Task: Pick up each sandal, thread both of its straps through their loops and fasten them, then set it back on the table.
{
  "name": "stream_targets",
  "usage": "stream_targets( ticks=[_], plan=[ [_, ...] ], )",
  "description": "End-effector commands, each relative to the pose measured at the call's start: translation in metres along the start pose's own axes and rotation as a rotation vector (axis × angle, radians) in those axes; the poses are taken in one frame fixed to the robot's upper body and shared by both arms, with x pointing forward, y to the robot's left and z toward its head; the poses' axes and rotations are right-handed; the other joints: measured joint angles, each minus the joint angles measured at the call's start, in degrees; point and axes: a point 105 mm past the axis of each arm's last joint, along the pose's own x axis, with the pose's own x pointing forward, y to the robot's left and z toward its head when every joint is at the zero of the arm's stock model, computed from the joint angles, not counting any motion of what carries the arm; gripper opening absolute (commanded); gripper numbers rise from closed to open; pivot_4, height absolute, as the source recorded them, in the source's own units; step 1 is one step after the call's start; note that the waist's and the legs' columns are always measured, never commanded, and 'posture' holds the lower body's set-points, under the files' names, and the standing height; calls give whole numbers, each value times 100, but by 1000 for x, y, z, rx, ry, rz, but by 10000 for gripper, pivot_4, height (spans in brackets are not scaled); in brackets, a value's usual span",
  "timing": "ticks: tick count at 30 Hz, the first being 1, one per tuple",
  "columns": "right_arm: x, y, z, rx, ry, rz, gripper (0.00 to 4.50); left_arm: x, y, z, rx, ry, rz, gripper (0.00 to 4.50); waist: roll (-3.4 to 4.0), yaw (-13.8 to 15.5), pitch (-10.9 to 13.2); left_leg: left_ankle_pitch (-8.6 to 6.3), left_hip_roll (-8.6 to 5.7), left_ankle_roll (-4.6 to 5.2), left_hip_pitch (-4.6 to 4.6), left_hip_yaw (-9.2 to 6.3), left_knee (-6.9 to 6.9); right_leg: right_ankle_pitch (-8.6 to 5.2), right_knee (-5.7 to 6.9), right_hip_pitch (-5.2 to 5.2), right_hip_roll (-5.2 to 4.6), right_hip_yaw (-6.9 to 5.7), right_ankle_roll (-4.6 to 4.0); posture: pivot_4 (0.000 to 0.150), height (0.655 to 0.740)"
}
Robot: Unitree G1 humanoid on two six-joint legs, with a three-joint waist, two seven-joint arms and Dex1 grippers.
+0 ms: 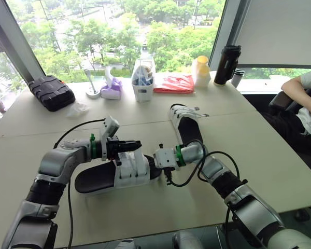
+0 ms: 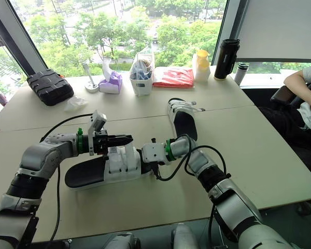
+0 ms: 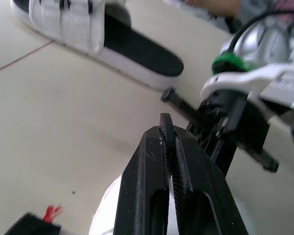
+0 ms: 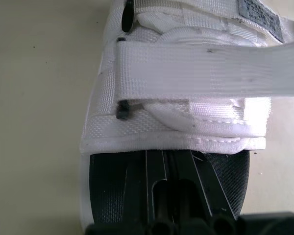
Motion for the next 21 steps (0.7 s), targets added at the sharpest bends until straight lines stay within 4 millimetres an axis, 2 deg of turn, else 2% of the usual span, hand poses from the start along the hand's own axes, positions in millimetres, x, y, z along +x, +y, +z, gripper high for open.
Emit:
stream_targets(
  ticks=[1, 13, 15, 18, 21],
  plan=[
    [6, 33, -37, 103, 140, 107, 0, -8, -8, 42, 75, -153, -29, 562, 0, 0, 6, 0, 0, 0, 0, 1, 0, 0, 0, 0, 0, 0, 1, 1500, 7400],
    [6, 34, -36, 107, 138, 110, 0, -14, 1, 54, 52, -255, 4, 562, -11, 3, 29, 0, -1, 0, 0, 0, 2, 6, 1, 0, 0, 0, 10, 1500, 7400],
    [5, 35, -37, 107, 138, 110, 0, -15, 8, 55, 55, -266, 43, 562, -11, 3, 34, 0, -1, 0, -1, -1, 2, 8, 1, 0, 0, 0, 13, 1500, 7400],
    [5, 35, -37, 109, 139, 111, 0, -17, 26, 43, 91, -204, 138, 562, -8, 5, 38, 0, -2, 0, -1, -1, 2, 11, 2, -1, 0, -1, 18, 1500, 7400],
    [6, 35, -36, 108, 138, 110, 0, -16, 34, 29, 91, -154, 170, 562, -11, 11, 44, 0, -2, -1, -6, -1, 2, 11, 1, -4, 0, -1, 18, 1500, 7400]
  ],
)
